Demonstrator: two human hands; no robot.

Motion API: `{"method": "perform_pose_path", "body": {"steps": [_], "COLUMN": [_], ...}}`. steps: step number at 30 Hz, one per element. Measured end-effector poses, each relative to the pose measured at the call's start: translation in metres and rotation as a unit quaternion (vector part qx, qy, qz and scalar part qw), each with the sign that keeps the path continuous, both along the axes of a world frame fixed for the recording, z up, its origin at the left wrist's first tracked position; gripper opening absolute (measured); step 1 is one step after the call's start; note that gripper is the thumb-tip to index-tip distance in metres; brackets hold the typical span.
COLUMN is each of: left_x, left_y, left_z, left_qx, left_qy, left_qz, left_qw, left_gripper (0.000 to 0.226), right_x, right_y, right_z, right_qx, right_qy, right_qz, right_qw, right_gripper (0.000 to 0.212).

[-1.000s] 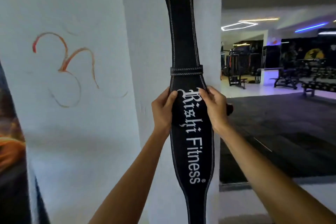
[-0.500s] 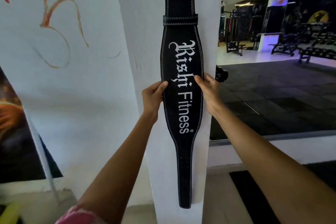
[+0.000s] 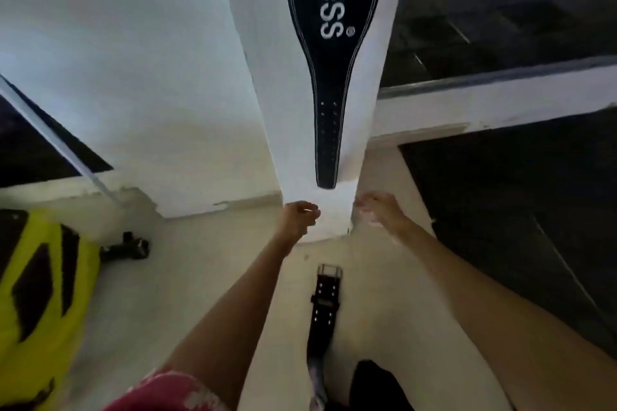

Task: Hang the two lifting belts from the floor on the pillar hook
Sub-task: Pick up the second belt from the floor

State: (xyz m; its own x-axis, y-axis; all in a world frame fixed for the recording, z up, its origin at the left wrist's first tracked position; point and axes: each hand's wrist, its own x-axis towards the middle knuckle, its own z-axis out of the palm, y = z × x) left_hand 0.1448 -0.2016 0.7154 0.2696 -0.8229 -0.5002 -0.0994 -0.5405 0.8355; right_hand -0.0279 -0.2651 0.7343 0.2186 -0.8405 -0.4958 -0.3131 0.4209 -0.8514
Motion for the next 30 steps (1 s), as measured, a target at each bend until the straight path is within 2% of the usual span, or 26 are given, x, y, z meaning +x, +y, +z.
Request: {"method": "perform_pose_path", "body": {"steps": [2,4,8,11,15,17,20,22,26,30], "left_x": [-0.01,-0.018,-0.032,-0.045,-0.056,-0.057,-0.051,-0.043,-0.029,-0.032], "left_y": [0.043,0.08,0.137,0.162,0.167,0.155,0.133,0.12,0.107,0.108], "left_z": [-0.054,-0.102,-0.195,-0.303,-0.472,-0.556,-0.657,-0.709,-0.74,-0.677], "left_qx": [0.072,0.131,0.189,0.219,0.243,0.235,0.215,0.201,0.173,0.133], "left_qy": [-0.001,0.01,0.023,0.021,-0.001,-0.028,-0.061,-0.063,0.029,0.175], "left_qz": [-0.026,-0.044,-0.002,0.032,0.031,0.021,0.015,0.025,0.068,0.156], "left_qw": [0.997,0.99,0.982,0.975,0.97,0.971,0.975,0.977,0.982,0.963], "left_gripper": [0.013,0.02,0.011,0.017,0.023,0.032,0.046,0.051,0.034,0.029], "right_x": [-0.006,-0.013,-0.029,-0.038,-0.045,-0.042,-0.02,-0.001,0.019,0.013], "right_y": [0.044,0.078,0.128,0.16,0.183,0.181,0.164,0.152,0.137,0.132], "right_z": [-0.04,-0.078,-0.18,-0.29,-0.455,-0.548,-0.659,-0.716,-0.761,-0.702], "right_qx": [0.061,0.116,0.197,0.245,0.254,0.245,0.225,0.242,0.264,0.28], "right_qy": [0.026,0.033,0.064,0.061,0.089,0.092,0.099,0.058,0.014,-0.057], "right_qz": [0.059,0.066,0.051,0.025,-0.001,-0.017,-0.051,-0.09,-0.121,-0.165], "right_qw": [0.996,0.99,0.977,0.967,0.963,0.965,0.968,0.964,0.957,0.944], "right_gripper": [0.02,0.009,0.008,0.01,0.008,0.014,0.041,0.049,0.043,0.029]}}
